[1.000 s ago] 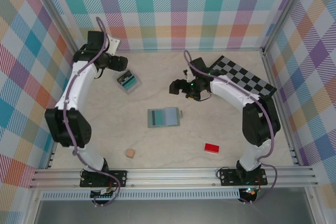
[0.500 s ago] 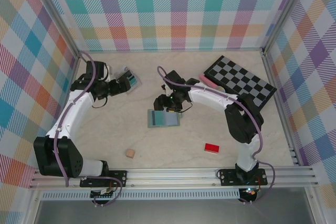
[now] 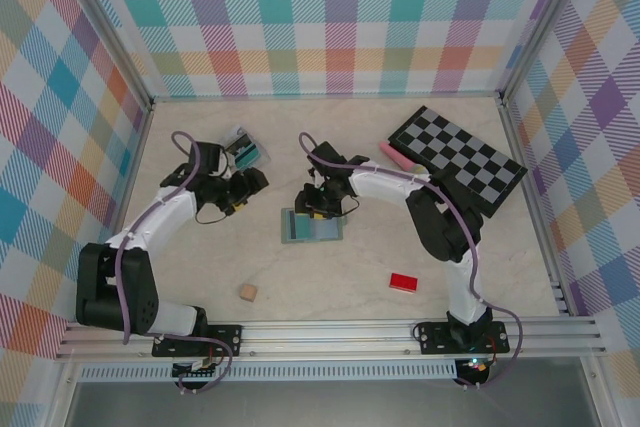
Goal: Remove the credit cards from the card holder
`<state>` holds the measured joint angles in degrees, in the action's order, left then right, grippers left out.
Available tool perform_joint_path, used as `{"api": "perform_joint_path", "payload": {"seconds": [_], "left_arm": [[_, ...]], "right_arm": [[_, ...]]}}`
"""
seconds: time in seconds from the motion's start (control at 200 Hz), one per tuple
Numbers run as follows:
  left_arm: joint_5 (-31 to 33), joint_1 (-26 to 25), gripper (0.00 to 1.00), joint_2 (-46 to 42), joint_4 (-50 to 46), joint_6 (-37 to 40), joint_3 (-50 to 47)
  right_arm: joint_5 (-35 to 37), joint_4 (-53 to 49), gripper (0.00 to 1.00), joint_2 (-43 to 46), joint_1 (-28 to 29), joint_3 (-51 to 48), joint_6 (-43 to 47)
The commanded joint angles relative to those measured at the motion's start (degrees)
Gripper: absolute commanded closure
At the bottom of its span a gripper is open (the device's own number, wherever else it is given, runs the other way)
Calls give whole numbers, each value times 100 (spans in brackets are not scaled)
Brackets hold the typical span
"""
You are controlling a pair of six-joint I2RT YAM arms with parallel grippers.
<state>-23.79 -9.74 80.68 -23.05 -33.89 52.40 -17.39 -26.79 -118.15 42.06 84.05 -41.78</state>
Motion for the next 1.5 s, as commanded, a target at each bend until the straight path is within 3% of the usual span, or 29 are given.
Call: {"api": "perform_joint_path", "payload": {"seconds": [0.0,0.07,0.295,0.41,0.76,1.07,1.495], "left_arm": [[-62,-398,29,164,568,-502,-276],[111,-636,33,214,1016,-703,-473],[630,-1303,66,552,1521,-1143,-654],[794,-1466,73,699,1585,-1233,-715],[937,-1588,83,1071,1645,-1191,-786],[1143,-1606,93,1149,1624,-1217,-826],[1289,-1653,98,1304,1610,-1273,-892]], "right_arm": [[-76,-29,65,-60,-75,124,-136],[-214,4,66,-58,-91,94,-201],[-212,-202,71,-137,-121,146,18],[-324,-18,74,-122,-119,30,47],[-116,-147,79,-184,-119,-58,244],[-396,-92,80,-135,-126,-231,503],[-582,-102,81,-312,-129,-185,627]]}}
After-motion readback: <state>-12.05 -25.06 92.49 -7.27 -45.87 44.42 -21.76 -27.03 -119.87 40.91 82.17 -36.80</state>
